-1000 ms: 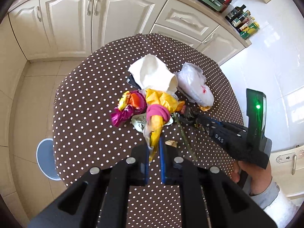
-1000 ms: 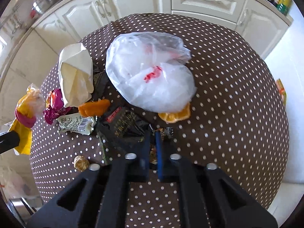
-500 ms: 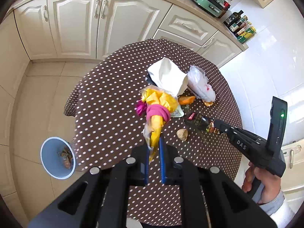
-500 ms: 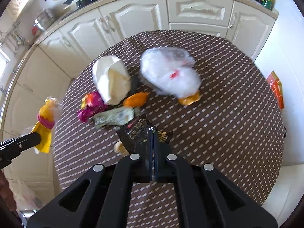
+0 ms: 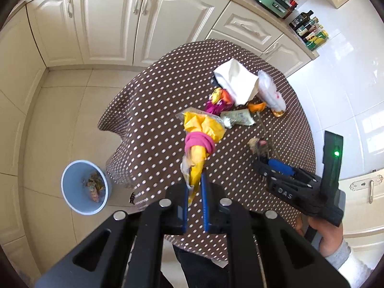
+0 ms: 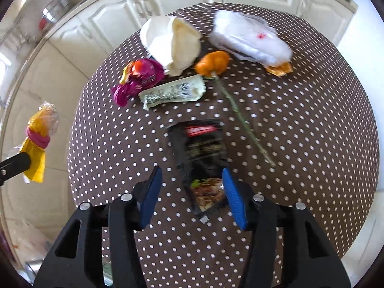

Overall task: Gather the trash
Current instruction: 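Grasp the dark snack packet with the right tool while the left tool holds the yellow wrapper, then carry both items over the blue bin and open both tools to drop them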

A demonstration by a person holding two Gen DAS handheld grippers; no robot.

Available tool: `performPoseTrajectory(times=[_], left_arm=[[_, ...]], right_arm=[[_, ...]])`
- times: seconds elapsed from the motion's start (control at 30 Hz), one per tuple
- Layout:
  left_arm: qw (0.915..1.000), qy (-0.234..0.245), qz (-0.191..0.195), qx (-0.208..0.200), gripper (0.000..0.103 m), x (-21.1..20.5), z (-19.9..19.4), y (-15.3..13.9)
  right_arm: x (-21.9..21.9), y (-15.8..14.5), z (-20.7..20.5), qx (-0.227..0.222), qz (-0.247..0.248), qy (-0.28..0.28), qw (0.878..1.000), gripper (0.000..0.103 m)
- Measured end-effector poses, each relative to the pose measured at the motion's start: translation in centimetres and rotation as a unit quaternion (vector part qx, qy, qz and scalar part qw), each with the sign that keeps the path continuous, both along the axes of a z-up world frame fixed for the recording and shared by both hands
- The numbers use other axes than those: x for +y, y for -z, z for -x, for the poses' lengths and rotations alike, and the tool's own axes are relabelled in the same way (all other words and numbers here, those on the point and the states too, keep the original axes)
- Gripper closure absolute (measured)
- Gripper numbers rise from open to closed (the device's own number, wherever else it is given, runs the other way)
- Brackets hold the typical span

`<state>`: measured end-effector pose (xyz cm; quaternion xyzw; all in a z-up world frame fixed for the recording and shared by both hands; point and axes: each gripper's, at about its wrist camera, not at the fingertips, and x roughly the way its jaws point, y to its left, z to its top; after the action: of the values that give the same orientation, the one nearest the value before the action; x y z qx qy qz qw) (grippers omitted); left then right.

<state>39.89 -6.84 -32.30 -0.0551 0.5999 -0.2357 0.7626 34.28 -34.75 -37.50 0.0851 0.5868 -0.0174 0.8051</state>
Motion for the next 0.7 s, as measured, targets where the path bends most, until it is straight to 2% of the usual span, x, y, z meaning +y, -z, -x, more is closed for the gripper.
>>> performPoseTrajectory(times=[0.07,0.1,0.13,0.17,0.23,0.33,0.47,0.6,0.7], left_arm=[[1.0000,-0.001,-0.002,0.001,0.094,0.5,0.2,0.1],[1.0000,-0.001,-0.003,0.002,0.094,0.7,0.3,0.2],[1.0000,-0.002,-0.004,0.002,0.094,0.9,0.4,0.2],[1.0000,-0.002,-0.004,0.002,0.094,1.2,0.5,0.3],[1.0000,-0.004,-0.002,0.002,0.094,1.7,0.6,0.2],[1.0000,-0.005,0.001,-0.001,0.094,2.4,0.6,0.0],[0.9999,-0.009,0.007,-0.006,0.094,3.9,0.6,-0.5],[0.9997,-0.022,0.012,-0.007,0.094,6.0,0.5,-0.8],[0.9992,-0.038,0.011,-0.010,0.094,8.6,0.5,-0.9]], right_arm=[[1.3,0.4,-0.4,-0.001,0.028,-0.009,1.000,0.056],[1.5,0.5,-0.3,-0.001,0.047,-0.005,0.999,0.064],[2.0,0.4,-0.3,-0.001,0.058,0.000,0.998,0.079],[1.9,0.3,-0.2,-0.002,0.051,0.006,0.999,0.089],[1.6,0.2,0.0,0.000,0.041,0.019,0.999,0.095],[1.0,-1.0,0.4,-0.011,0.028,0.040,0.999,0.099],[1.8,-4.3,1.8,-0.033,-0.005,0.047,0.998,0.103],[5.9,-6.9,1.4,-0.054,-0.027,0.010,0.998,0.103],[10.3,-7.8,0.7,-0.059,-0.069,-0.021,0.996,0.103]])
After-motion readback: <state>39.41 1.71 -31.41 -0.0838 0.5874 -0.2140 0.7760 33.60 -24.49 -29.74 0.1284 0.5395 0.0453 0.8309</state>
